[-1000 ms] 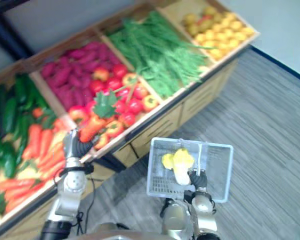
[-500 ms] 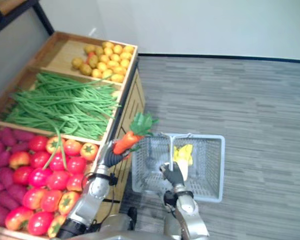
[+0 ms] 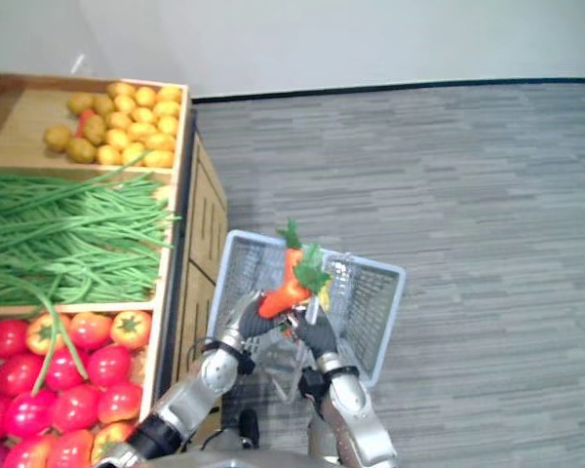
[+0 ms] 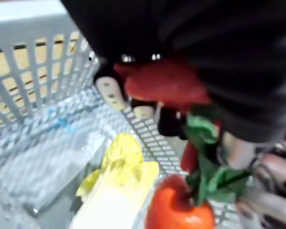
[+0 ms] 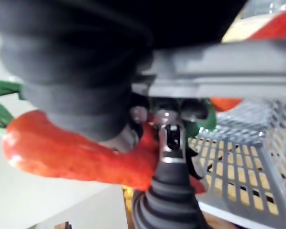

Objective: Pick vegetable in the basket

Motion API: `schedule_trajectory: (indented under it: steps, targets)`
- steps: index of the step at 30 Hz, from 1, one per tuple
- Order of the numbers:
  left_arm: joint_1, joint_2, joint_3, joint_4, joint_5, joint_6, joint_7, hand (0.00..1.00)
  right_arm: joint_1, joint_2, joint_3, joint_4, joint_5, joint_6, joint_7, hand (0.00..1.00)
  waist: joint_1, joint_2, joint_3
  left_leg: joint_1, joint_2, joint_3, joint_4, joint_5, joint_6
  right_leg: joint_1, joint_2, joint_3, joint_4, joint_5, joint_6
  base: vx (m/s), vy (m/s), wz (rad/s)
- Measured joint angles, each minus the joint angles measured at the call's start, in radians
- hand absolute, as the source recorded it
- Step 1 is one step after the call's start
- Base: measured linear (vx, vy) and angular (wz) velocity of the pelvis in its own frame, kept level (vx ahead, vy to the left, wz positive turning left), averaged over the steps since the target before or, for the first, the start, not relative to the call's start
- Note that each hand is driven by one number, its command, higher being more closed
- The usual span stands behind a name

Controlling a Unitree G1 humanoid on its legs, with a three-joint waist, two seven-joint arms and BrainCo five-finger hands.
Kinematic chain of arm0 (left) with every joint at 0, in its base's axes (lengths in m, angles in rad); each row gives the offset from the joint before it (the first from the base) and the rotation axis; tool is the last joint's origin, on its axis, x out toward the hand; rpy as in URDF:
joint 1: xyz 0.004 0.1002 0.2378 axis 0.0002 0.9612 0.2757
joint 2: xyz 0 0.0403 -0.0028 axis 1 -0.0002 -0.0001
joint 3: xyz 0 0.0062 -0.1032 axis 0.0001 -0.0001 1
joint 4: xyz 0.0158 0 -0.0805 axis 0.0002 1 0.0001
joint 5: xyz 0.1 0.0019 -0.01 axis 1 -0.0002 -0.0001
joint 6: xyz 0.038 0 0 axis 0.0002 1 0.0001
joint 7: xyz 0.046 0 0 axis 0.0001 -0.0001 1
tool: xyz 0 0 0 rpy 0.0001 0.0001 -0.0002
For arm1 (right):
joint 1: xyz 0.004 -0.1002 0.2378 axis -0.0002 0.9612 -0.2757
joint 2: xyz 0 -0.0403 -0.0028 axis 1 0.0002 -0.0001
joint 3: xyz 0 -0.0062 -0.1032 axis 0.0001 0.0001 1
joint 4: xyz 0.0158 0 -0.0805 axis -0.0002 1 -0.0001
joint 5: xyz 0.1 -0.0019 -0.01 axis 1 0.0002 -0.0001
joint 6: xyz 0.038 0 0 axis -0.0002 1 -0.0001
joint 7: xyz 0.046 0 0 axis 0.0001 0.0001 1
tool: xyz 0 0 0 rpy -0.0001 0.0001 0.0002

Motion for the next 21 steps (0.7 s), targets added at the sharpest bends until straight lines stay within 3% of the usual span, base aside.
schedule_trajectory:
  steps: [1,6,11,21]
  targets:
    - [-0.004,0.0,-0.004,0.007,-0.004,0.001,0.0,0.0,0.002,-0.007,0.004,0.0,0.009,0.0,0.0,1.0,-0.001,0.0,0.0,0.0,0.002,0.0,0.0,0.0,-0.001,0.0,0.001,-0.004,0.0,0.001,-0.001,-0.01,-0.04,-0.05]
    - [-0.02,-0.005,-0.045,0.062,-0.014,0.017,-0.016,0.0,0.005,-0.03,0.037,0.0,0.012,0.002,0.007,1.0,-0.001,0.0,0.0,0.0,0.016,0.0,-0.002,0.003,-0.01,0.005,0.005,-0.034,-0.021,0.014,-0.012,0.01,-0.033,-0.01]
    - [-0.036,-0.032,-0.024,0.164,-0.012,0.015,-0.029,0.0,0.004,-0.011,0.029,0.045,0.01,0.005,0.019,1.0,0.0,0.002,-0.001,0.03,0.028,-0.006,-0.032,0.01,-0.018,0.023,0.016,-0.097,-0.021,0.036,0.004,0.03,-0.03,0.01]
    - [-0.026,-0.05,0.063,0.192,0.01,0.016,-0.032,0.0,0.099,0.113,-0.277,0.14,-0.062,0.011,-0.022,1.0,-0.008,0.002,-0.002,0.056,0.024,-0.024,-0.042,0.015,-0.018,0.052,0.013,-0.145,-0.028,0.031,0.012,-0.02,-0.004,0.06]
